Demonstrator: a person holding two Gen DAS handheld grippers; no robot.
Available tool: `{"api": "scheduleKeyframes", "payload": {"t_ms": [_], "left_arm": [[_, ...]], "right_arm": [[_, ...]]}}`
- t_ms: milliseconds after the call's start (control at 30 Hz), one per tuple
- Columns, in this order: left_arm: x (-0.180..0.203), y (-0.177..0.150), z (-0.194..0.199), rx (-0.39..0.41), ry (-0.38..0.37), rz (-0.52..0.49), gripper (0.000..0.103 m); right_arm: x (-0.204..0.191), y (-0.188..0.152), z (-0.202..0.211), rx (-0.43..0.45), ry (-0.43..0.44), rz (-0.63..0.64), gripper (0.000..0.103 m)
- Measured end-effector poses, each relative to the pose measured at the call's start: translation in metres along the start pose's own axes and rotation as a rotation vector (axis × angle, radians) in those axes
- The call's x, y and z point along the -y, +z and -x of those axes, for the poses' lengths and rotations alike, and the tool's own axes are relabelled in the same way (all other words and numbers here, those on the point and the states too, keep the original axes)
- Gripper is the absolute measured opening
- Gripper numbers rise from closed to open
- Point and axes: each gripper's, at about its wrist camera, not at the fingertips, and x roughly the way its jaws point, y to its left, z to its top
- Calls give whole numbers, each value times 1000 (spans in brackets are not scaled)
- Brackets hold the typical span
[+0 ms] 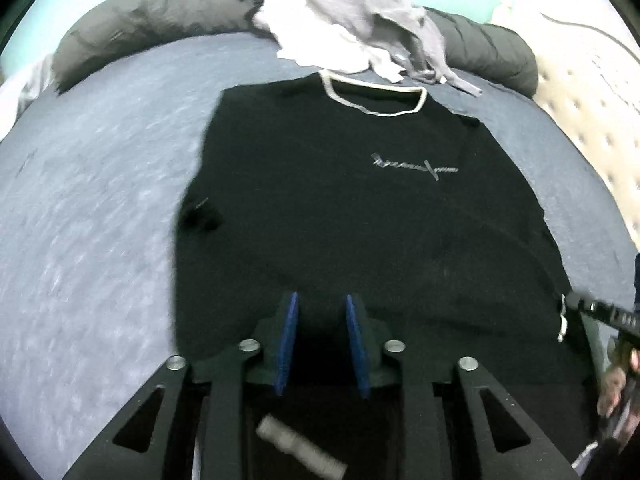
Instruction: Fold clothes
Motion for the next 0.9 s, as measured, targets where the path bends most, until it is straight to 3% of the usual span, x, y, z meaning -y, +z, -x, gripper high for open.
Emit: {"api": "scheduleKeyframes", "payload": {"t_ms": [100, 167, 267, 500, 567, 633, 900], "left_arm": [[-16, -21, 23, -37, 0, 28, 30], [-25, -37, 38, -60, 3, 30, 35], [-38, -62, 55, -92, -12, 55, 42], [-55, -115, 85, -149, -51, 109, 45], [-53, -128, 90, -166, -62, 106, 52], [-51, -139, 92, -186, -71, 106, 56], [-50, -172, 100, -233, -102, 124, 56]], "right_arm": [[1, 2, 20, 18, -18, -4, 38], [3, -2, 32, -2, -28, 10, 44], [7, -15, 49, -75, -45, 41, 46], [16, -60, 74, -268, -113, 119, 54], [17, -75, 76, -321, -115, 125, 54], [18, -87, 78, -356, -112, 122, 55], [16, -112, 73, -410, -99, 85, 57]]}}
